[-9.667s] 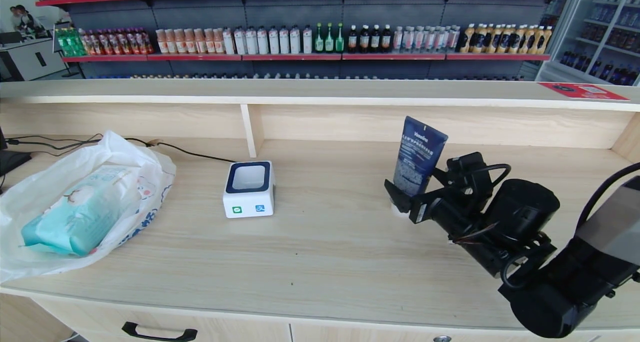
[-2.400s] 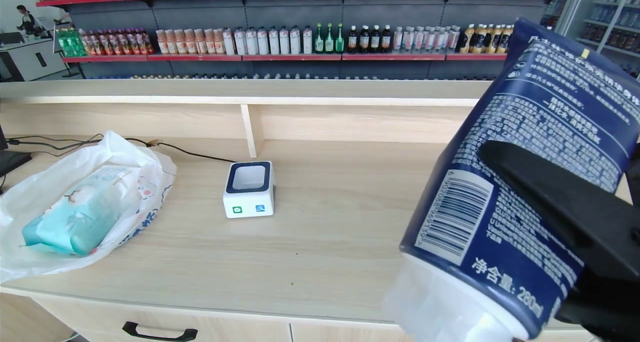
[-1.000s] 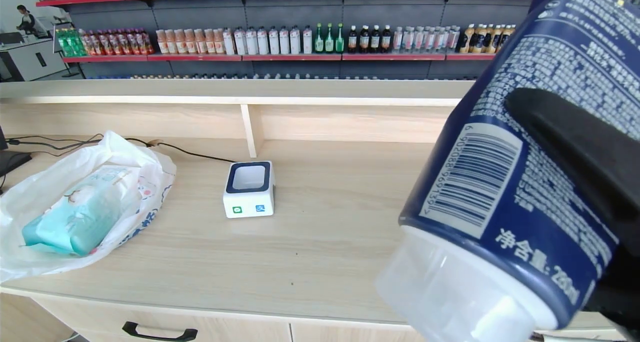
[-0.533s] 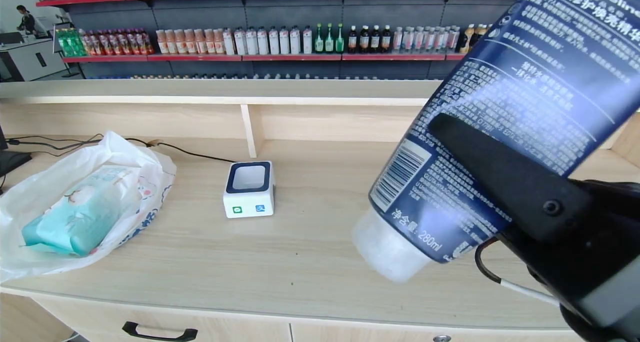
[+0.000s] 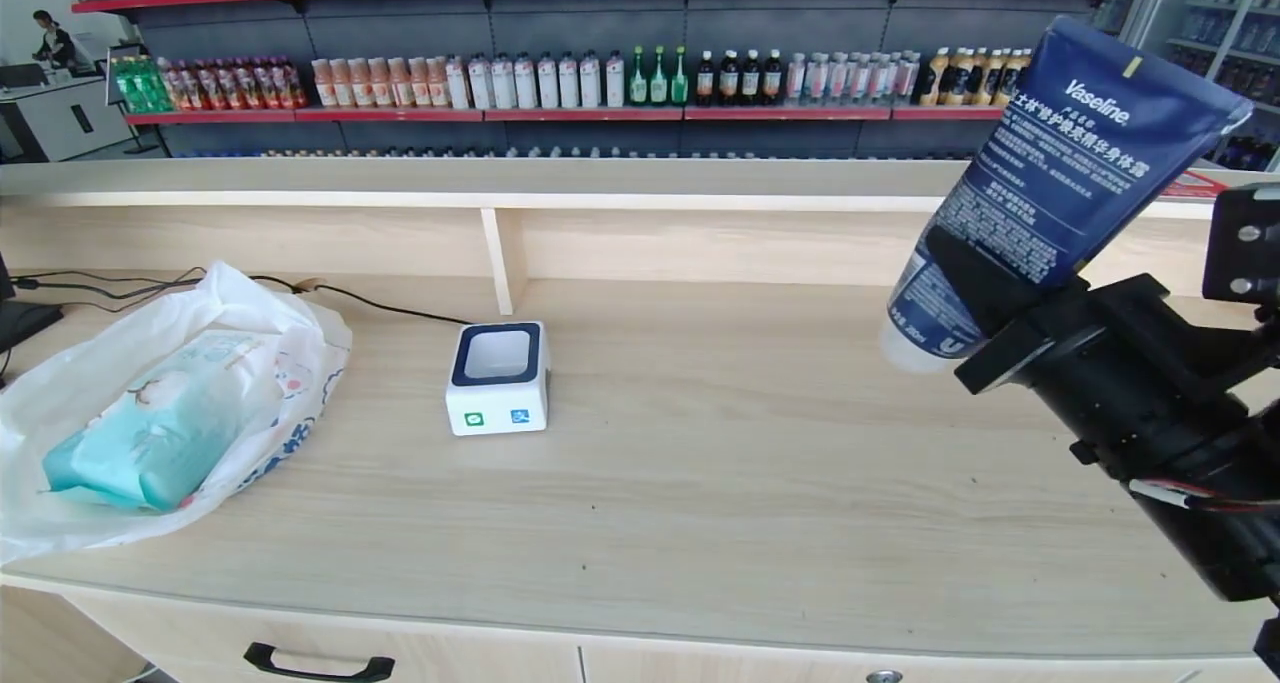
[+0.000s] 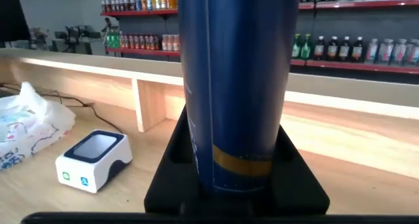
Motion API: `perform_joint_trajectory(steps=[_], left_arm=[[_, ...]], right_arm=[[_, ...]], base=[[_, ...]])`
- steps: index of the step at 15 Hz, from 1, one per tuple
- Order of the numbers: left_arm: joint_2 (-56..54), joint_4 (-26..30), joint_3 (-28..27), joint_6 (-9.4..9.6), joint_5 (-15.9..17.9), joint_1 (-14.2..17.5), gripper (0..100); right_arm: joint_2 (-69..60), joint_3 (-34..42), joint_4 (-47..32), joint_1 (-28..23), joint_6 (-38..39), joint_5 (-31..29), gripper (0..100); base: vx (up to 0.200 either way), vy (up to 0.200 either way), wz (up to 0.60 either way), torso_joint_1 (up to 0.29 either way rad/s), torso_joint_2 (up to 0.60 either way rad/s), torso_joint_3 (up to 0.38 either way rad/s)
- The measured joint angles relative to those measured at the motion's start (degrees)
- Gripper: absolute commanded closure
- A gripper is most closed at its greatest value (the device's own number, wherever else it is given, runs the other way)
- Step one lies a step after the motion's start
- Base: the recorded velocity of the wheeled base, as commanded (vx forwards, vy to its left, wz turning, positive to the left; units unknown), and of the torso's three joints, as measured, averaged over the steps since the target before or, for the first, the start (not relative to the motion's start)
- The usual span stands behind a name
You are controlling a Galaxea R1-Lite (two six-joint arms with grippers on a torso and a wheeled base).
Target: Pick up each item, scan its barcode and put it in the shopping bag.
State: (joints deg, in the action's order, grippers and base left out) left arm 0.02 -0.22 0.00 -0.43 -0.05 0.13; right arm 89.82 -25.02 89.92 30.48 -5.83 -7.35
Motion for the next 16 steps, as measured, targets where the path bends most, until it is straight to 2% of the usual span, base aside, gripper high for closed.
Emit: perform_joint_trajectory(steps=[3,4,7,10,16], left_arm=[[0.0,0.0,0.0,0.0,0.0,0.0,0],[0.0,0.0,0.0,0.0,0.0,0.0,0],[0.0,0.0,0.0,-0.06,0.0,0.0,0],[0.0,0.1,0.0,-0.06,0.0,0.0,0],[0.0,0.1,0.0,-0.15,0.0,0.0,0]], right_arm=[[0.0,0.1,0.0,-5.7,1.0,-0.8,100],[0.4,-0.7,0.0,-6.4,1.1,-0.9,100],[1.5,-1.9,0.0,-9.2,1.0,-1.1,100],[1.6,-1.0,0.0,-10.8,1.1,-1.1,100],[0.9,0.0,-0.3,-11.0,1.3,-1.1,100]], base=[[0.0,0.0,0.0,0.0,0.0,0.0],[0.0,0.0,0.0,0.0,0.0,0.0],[-0.2,0.0,0.0,0.007,0.01,0.002],[0.0,0.0,0.0,0.0,0.0,0.0],[0.0,0.2,0.0,0.007,0.0,0.004]])
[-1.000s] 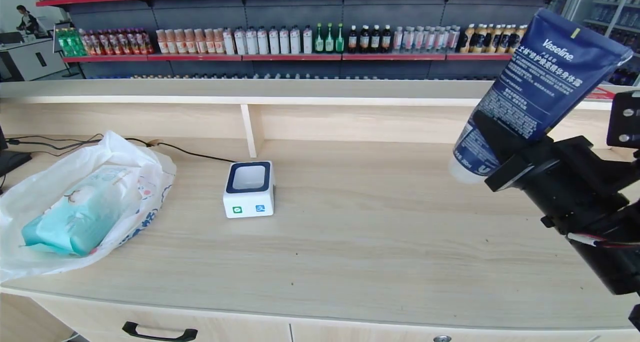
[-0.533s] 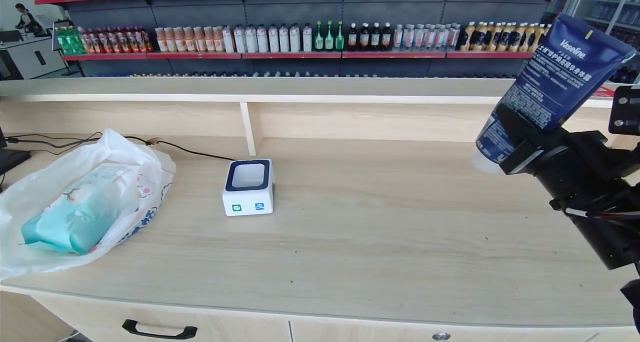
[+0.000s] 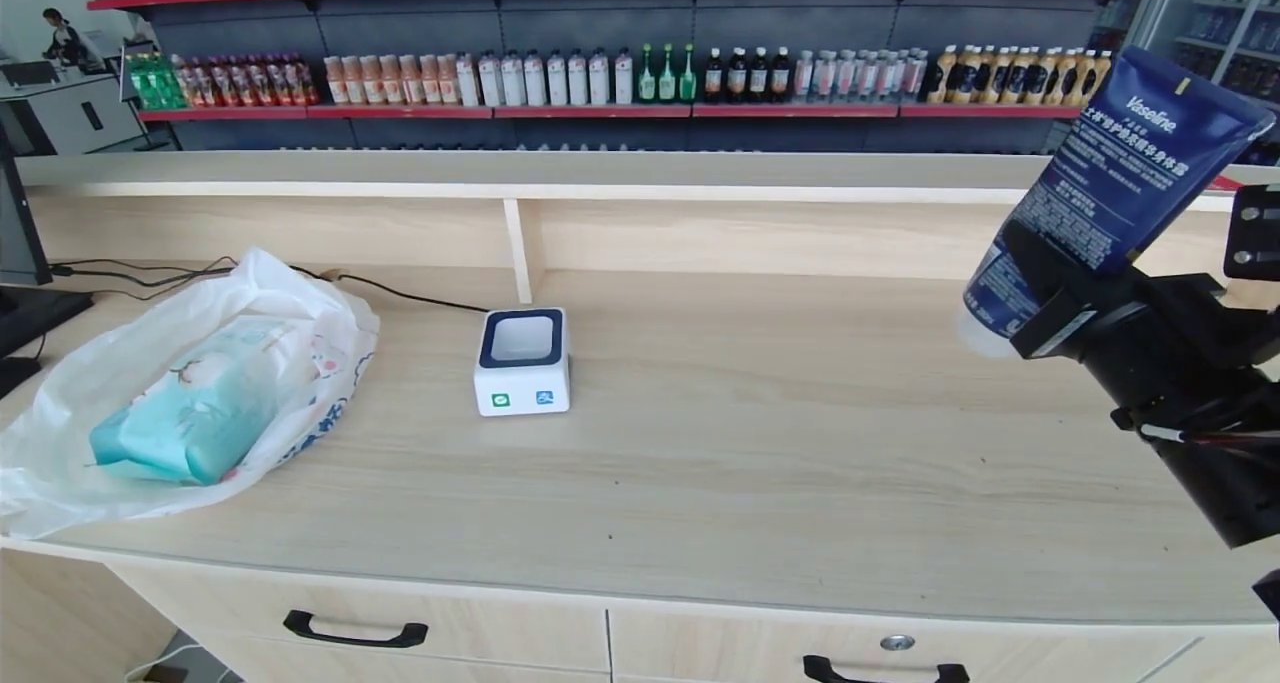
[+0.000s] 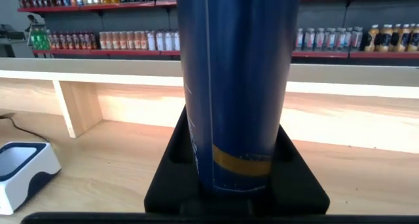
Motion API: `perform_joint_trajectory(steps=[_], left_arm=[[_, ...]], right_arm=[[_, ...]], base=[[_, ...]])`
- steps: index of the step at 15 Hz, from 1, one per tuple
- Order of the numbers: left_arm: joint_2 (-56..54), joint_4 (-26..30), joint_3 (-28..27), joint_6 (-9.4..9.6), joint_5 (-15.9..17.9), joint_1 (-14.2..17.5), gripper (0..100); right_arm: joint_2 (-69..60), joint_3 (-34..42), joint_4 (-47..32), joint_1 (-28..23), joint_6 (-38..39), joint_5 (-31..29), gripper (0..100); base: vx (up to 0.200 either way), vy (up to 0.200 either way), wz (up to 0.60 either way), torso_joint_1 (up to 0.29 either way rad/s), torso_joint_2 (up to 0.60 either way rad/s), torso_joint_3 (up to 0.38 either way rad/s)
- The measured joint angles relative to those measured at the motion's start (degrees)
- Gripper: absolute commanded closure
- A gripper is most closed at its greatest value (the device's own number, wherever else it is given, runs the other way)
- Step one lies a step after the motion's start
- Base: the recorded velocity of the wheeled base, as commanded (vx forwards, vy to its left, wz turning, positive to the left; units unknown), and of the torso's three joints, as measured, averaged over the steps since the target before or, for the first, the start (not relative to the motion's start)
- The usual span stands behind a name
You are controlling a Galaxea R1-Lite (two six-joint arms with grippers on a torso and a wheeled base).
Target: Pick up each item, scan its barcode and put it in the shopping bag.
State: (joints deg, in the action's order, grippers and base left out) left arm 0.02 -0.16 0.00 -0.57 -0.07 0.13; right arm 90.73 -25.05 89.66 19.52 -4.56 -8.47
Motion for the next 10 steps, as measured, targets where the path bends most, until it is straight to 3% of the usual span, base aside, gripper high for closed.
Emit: perform_joint_trajectory(steps=[10], left_arm=[[0.0,-0.1,0.0,-0.46,-0.1,0.0,0]], right_arm=[[-3.9,5.3,0.3,0.0,0.0,0.0,100]], base=[[0.0,0.2,0.0,0.003,0.0,0.003]])
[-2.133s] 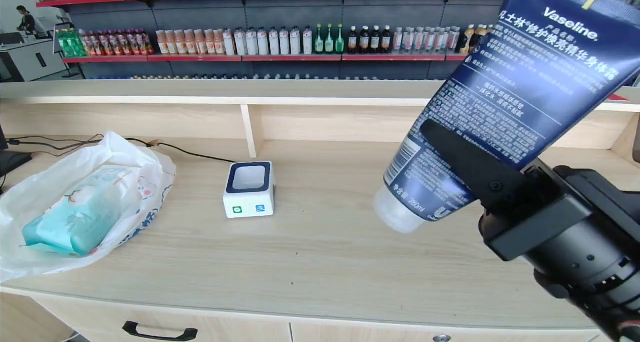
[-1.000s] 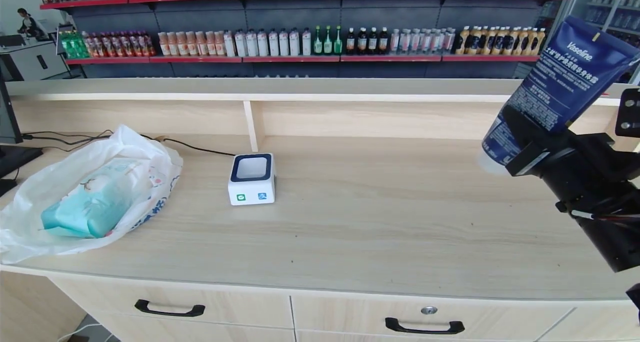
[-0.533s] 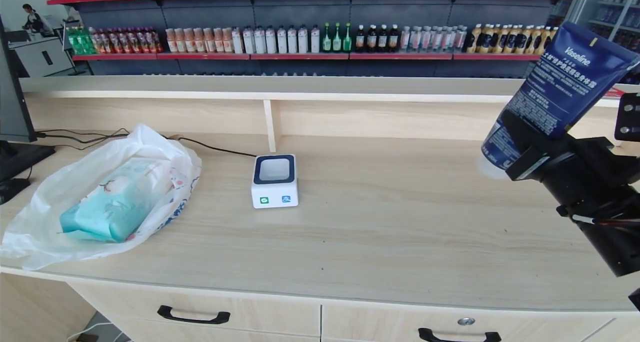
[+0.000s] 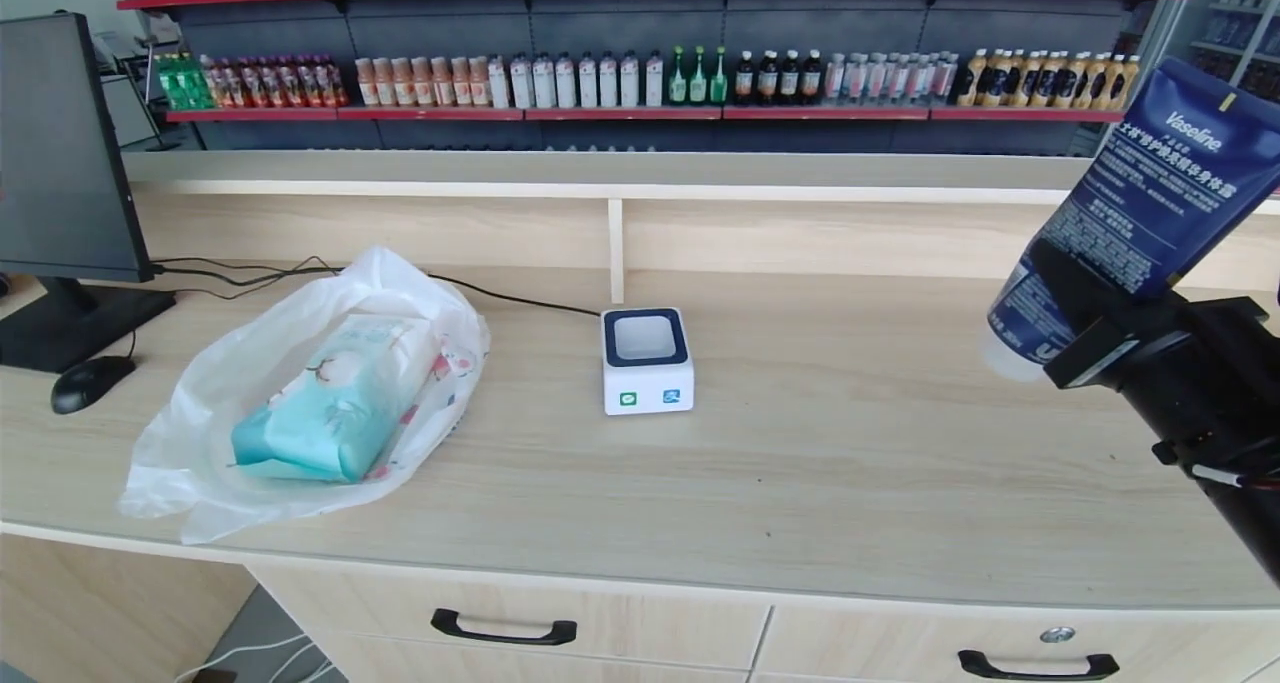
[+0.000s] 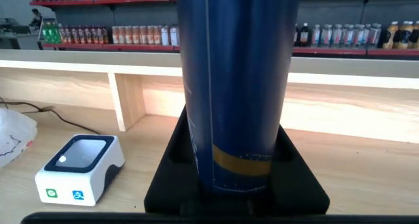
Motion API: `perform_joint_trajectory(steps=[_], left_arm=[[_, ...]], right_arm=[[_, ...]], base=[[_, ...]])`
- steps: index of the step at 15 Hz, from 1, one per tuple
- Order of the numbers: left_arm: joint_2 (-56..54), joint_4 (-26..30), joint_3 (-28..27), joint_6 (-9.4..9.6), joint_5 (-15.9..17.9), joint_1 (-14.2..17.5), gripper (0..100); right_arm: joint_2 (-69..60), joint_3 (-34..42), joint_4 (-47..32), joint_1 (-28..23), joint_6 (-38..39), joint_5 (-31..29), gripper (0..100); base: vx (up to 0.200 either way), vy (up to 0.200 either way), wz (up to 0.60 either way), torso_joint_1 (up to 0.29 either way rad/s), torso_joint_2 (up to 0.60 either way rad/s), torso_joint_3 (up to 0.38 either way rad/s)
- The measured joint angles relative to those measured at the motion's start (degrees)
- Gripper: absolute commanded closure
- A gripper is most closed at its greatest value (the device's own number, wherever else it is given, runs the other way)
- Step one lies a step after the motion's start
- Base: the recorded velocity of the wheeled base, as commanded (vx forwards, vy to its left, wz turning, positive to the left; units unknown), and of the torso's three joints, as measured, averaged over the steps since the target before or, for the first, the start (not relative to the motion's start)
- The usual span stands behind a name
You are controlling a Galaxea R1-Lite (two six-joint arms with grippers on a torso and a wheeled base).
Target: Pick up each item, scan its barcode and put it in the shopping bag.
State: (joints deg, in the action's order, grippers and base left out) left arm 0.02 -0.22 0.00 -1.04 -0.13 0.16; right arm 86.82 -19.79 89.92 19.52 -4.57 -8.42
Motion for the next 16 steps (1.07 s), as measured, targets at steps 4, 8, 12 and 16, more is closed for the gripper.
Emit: perform_joint_trajectory(steps=[4,8,12,16], left_arm=[[0.0,0.0,0.0,-0.05,0.0,0.0,0],[0.0,0.0,0.0,-0.27,0.0,0.0,0],[0.0,0.0,0.0,-0.22,0.0,0.0,0],[0.0,0.1,0.0,-0.07,0.0,0.0,0]], right_arm=[[-0.6,1.1,0.0,0.0,0.0,0.0,100],[-2.0,3.1,0.1,-0.1,0.0,0.0,100],[-3.4,5.5,0.0,0.0,-0.4,0.0,100],[-2.4,7.0,0.2,2.3,-0.5,0.4,100]], base=[[0.0,0.2,0.0,0.002,0.0,0.0],[0.0,0.2,0.0,0.005,0.0,0.002],[0.0,0.15,0.0,0.003,0.0,0.001],[0.0,0.0,0.0,0.0,0.0,0.0]])
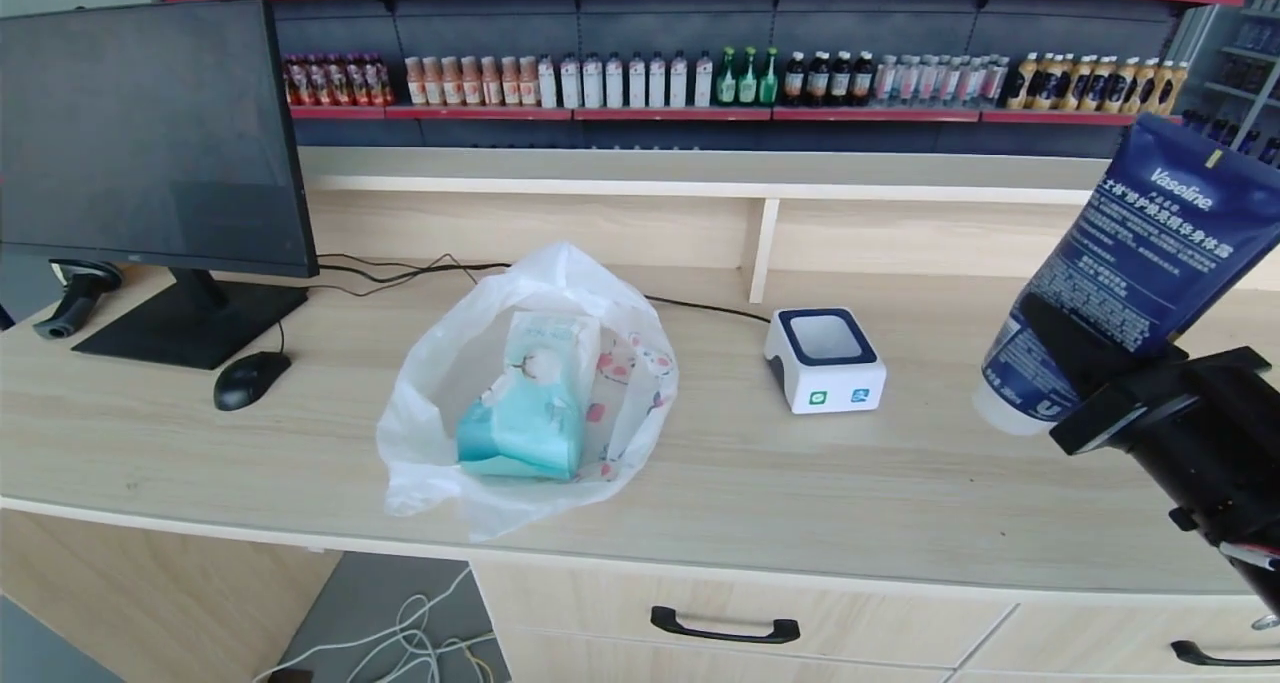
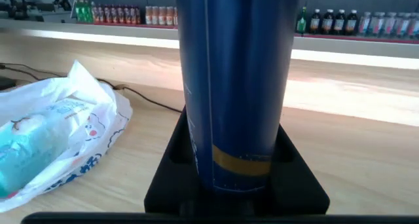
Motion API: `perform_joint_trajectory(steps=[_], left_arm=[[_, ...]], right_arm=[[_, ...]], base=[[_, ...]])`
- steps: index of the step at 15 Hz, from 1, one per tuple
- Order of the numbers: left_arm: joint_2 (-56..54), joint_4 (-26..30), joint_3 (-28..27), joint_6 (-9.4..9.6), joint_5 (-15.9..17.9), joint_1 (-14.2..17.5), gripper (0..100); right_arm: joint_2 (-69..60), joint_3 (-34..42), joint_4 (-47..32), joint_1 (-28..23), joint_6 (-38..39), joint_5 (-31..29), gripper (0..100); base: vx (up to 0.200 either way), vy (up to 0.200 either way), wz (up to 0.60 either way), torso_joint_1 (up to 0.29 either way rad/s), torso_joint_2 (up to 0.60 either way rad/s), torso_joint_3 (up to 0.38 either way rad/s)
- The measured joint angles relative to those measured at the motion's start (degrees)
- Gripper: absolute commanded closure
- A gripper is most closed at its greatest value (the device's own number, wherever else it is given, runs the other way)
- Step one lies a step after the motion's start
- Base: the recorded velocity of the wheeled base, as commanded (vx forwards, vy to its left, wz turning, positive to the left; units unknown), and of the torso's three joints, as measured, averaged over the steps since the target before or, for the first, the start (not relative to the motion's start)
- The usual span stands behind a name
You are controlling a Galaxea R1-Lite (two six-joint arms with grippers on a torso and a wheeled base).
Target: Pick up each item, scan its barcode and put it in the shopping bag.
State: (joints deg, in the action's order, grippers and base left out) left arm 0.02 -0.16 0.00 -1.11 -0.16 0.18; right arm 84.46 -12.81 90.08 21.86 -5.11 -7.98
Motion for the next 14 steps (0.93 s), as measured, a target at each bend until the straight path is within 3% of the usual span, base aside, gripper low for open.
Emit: perform_joint_trajectory(steps=[6,10,14], left_arm=[[0.0,0.0,0.0,0.02,0.0,0.0,0],[0.0,0.0,0.0,0.05,0.0,0.0,0],[0.0,0.0,0.0,0.07,0.0,0.0,0]], right_arm=[[8.1,-1.4,-0.2,1.4,-2.7,1.6,100],[12.0,-3.1,-0.2,0.5,-13.0,1.9,100],[16.2,-10.4,-0.2,0.0,-17.0,4.4,100]], base=[[0.0,0.0,0.0,0.0,0.0,0.0],[0.0,0.0,0.0,0.0,0.0,0.0],[0.0,0.0,0.0,0.0,0.0,0.0]])
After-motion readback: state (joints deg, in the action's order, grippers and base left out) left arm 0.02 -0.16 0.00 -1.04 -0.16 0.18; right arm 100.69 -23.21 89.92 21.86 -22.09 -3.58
